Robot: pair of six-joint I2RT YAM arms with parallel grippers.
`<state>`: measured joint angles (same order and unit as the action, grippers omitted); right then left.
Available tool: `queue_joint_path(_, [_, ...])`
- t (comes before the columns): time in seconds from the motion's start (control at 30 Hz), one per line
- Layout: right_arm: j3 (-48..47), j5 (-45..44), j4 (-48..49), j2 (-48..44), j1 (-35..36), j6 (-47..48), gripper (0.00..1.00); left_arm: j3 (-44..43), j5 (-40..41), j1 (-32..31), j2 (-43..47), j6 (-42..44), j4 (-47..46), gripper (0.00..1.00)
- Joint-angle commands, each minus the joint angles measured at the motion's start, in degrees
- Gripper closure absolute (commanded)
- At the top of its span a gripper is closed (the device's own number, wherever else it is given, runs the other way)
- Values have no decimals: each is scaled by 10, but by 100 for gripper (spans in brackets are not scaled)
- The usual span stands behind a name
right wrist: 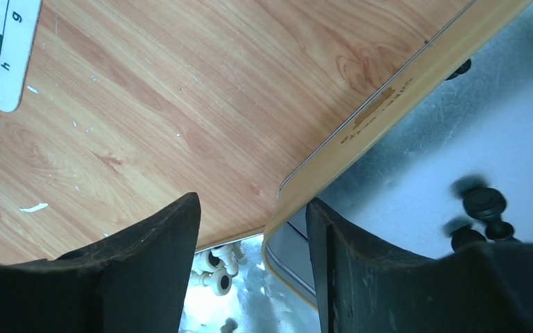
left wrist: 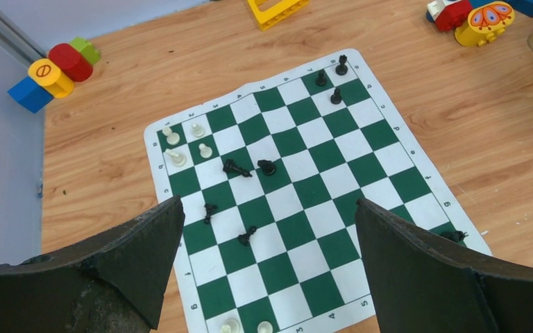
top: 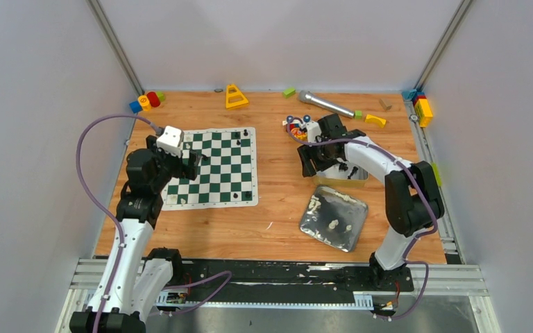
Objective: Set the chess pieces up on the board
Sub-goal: Adjust the storage box at the center of the board, then adjust the lid at the center of the board.
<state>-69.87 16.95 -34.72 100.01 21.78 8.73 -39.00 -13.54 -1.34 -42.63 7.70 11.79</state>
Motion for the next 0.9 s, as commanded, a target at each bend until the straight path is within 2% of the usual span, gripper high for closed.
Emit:
queue_joint_path(0.0, [-17, -19, -5, -38, -1, 19, 41, -21, -21, 4, -15, 19, 1, 0])
queue_joint_path(0.17, [20, -52, -13, -120, -1, 67, 39, -52, -53, -3, -68, 71, 43, 0])
queue_joint_path(0.3, [75, -15, -32, -188, 0, 118, 40, -67, -53, -19, -101, 99, 74, 0])
queue_joint_path(0.43, [125, 18, -32, -225, 26, 144, 42, -55, -56, -30, -107, 96, 60, 0])
queue_joint_path(0.6, [144, 13, -12, -211, 99, 156, 43, -40, -53, -32, -92, 72, 35, 0])
queue_joint_path(0.87, [155, -15, 34, -124, 195, 171, 49, -37, -30, -33, -73, 85, 45, 0])
